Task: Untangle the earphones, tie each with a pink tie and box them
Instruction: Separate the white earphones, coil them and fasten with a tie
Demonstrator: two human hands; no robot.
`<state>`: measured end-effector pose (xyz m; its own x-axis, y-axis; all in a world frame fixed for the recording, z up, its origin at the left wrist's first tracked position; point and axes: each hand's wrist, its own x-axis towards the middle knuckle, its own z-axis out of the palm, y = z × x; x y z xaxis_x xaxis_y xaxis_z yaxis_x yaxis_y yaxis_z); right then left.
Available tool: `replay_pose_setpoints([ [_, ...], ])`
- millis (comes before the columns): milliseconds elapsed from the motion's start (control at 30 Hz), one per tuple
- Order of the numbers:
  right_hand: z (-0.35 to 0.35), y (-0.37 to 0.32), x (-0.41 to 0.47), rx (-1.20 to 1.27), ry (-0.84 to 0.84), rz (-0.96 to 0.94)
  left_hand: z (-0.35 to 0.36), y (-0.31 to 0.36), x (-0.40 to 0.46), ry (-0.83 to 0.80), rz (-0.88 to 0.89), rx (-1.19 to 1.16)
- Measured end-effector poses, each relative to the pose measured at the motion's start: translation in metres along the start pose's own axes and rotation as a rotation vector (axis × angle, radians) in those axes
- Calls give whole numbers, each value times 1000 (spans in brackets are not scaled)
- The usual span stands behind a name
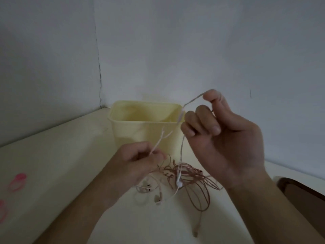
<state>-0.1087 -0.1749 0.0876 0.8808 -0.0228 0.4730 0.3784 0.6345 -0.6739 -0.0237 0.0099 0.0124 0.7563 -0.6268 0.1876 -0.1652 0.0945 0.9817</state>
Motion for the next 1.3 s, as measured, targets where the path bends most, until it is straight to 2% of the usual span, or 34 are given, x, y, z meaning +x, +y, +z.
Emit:
replay_pose_setpoints([
  [100,8,-3,-1,42,-16,-33,10,2,-6,-185,25,84],
  [200,12,2,-1,85,-43,-11,20,-3,-7,-199,59,133],
  [300,13,11,-2,94,-48,34,29,-13,-6,-146,51,148],
  [467,9,16,-2,51,-13,62,35,-20,-7,-56,80,358],
  [633,5,11,-1,-19,52,70,28,-16,-4,21,47,389],
  [733,4,10,-1,-30,76,69,22,-21,0,46,122,521],
  [833,4,9,-1,-47,79,69,21,-27,0,82,122,625],
  [933,3,7,-2,-101,84,81,21,-26,-1,137,129,581],
  [1100,2,4,-2,-170,111,101,9,-14,2,358,157,541],
  [1300,-4,13,-2,-325,185,153,3,-12,4,361,104,531],
])
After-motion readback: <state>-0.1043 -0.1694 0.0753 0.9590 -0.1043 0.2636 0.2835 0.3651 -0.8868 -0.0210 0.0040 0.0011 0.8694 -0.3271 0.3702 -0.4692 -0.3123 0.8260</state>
